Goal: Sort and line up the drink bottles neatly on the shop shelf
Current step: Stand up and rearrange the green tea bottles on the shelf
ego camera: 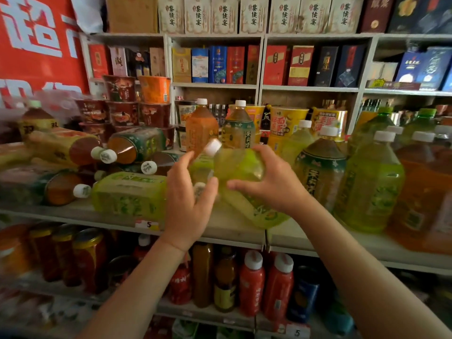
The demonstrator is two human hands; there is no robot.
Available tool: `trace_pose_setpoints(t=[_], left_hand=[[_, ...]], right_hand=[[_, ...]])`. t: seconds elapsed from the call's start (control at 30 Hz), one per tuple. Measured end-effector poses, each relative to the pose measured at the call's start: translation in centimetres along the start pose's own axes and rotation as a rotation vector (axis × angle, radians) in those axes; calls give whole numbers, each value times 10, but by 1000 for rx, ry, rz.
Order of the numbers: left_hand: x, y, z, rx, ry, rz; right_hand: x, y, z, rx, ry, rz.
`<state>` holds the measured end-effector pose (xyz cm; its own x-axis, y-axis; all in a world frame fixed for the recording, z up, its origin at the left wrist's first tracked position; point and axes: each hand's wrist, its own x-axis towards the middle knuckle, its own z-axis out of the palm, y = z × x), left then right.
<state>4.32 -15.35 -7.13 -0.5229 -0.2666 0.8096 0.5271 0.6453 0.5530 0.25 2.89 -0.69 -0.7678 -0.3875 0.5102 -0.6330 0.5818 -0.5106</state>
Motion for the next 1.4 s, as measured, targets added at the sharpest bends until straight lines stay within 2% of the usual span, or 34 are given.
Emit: trace_pose_setpoints(t=[0.07, 0.13, 0.2, 0.23, 0.33, 0.47, 0.6, 0.63, 0.7, 0.77, 0.83, 0.9, 0.93, 1.0, 1.07, 1.23, 1.4], left_hand=[[0, 17, 10, -211, -131, -101], [0, 32, 22, -405, -365, -221], [-2, 38, 36, -393, -551, -238], [-5, 37, 42, -341, -594, -209], [-10, 40, 58, -277, -612, -151], [-12, 56, 69, -272, -575, -187], [-14, 64, 79, -180, -586, -149], [-12, 65, 80, -136, -613, -110], [-5, 66, 68, 29, -652, -49], [3, 52, 45, 279, -506, 90], [10, 22, 17, 606, -354, 238], [18, -7, -6, 835, -356, 221], [22, -13, -15, 905, -415, 198], [28, -20, -20, 940, -527, 203], [32, -24, -21, 891, -556, 265], [30, -31, -21, 842, -468, 337], [29, -35, -21, 824, -480, 340]], right_hand=[[-12, 7, -3, 252, 166, 82], [-22, 16, -1, 337, 300, 127], [-30, 27, 2, 369, 412, 167], [-33, 32, 2, 371, 458, 182], [-39, 38, -3, 217, 512, 119], [-39, 34, -5, -70, 641, -150], [-38, 41, 1, -356, 766, -320], [-38, 41, 4, -418, 760, -376], [-38, 38, 13, -472, 648, -491], [-31, 35, 26, -432, 462, -563], [-19, 27, 39, -410, 287, -547], [-8, 12, 50, -529, 104, -457], [-2, 3, 56, -613, 8, -400], [11, -12, 64, -739, -128, -292], [21, -25, 71, -822, -179, -230], [30, -30, 79, -975, -174, -179], [24, -30, 80, -890, -161, -174]])
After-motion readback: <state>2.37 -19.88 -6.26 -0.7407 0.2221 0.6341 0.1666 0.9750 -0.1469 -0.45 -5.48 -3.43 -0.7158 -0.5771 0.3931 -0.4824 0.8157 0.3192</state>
